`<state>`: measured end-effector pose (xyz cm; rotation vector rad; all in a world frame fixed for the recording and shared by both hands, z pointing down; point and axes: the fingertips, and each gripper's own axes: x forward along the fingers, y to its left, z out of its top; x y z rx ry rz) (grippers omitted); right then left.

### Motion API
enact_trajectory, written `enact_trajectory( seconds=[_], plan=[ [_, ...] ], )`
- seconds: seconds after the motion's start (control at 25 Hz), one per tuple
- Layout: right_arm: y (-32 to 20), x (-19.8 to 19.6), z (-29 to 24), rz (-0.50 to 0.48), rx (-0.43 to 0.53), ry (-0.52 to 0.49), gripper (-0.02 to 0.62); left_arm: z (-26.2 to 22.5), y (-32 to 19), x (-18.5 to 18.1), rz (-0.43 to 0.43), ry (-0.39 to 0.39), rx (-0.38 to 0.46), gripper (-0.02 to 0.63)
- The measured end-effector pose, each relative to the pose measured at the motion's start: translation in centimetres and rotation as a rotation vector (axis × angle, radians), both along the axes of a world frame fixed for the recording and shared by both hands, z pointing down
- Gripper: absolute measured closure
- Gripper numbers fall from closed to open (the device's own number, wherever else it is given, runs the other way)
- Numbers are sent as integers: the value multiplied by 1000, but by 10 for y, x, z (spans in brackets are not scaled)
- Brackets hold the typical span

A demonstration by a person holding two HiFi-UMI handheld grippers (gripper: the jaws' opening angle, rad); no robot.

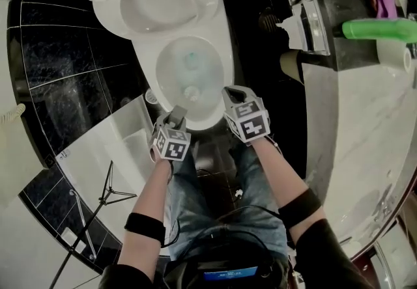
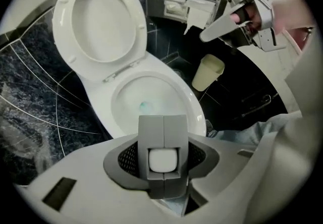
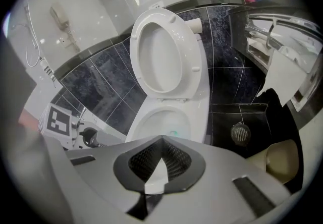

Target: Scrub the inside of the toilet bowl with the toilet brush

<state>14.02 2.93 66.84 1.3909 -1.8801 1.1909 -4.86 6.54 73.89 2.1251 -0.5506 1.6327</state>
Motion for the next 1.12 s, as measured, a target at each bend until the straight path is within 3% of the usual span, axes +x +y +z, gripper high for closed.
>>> enact_trajectory(
  seconds=[0.32,0.52,0.8,1.12],
  plan=[
    [16,45,5,33,-5,11,589,-11,40,78,19,78,-4,426],
    [20,63,8,39,-16,0,589,-19,2,121,-62,140,53,426],
    [10,74,13,29,-1,-9,589,-21,-62,165,-101,165,133,426],
    [-20,77,18,25,47,10,589,-19,-123,173,-124,180,207,428]
  ],
)
